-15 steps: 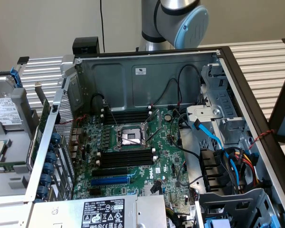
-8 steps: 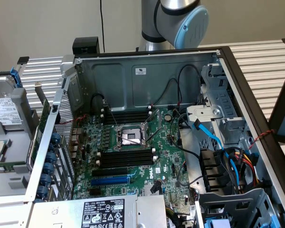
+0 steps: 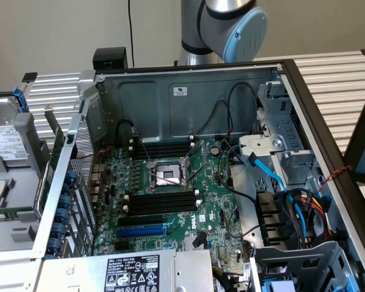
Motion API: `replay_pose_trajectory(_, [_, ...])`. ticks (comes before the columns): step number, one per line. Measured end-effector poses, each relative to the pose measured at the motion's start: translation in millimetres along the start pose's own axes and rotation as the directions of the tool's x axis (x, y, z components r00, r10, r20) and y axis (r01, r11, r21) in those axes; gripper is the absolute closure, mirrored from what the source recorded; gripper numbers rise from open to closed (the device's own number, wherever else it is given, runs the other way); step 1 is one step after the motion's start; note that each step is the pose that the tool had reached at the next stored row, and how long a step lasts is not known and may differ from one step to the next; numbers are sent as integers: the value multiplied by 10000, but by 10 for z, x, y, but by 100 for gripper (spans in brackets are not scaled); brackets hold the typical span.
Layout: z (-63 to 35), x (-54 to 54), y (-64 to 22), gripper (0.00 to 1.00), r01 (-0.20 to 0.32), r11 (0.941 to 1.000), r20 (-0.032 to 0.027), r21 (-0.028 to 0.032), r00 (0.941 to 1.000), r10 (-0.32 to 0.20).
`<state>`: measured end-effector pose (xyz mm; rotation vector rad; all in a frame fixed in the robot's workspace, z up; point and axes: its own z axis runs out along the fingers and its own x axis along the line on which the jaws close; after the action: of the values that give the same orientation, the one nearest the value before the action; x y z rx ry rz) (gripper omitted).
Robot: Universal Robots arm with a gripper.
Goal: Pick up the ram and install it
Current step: 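Pick up the ram and move it above insertion slot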
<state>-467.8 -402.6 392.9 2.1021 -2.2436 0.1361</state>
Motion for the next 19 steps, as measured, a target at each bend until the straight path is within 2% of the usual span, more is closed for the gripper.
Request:
replay_pose_trajectory(2, [-2,2,0,88,-3,10000,97,-5,10000,3])
replay_pose_trajectory(5, [-3,5,0,88,-11,10000,289,-15,9996,12])
replay_pose_trajectory(6, [-3,6,0,88,-14,10000,333,-19,9994,15])
replay_pose_trajectory(15, [-2,6,0,88,-15,10000,344,-18,9994,15])
replay_pose_trajectory(19, [-2,6,-17,88,-16,10000,346,13,9994,16])
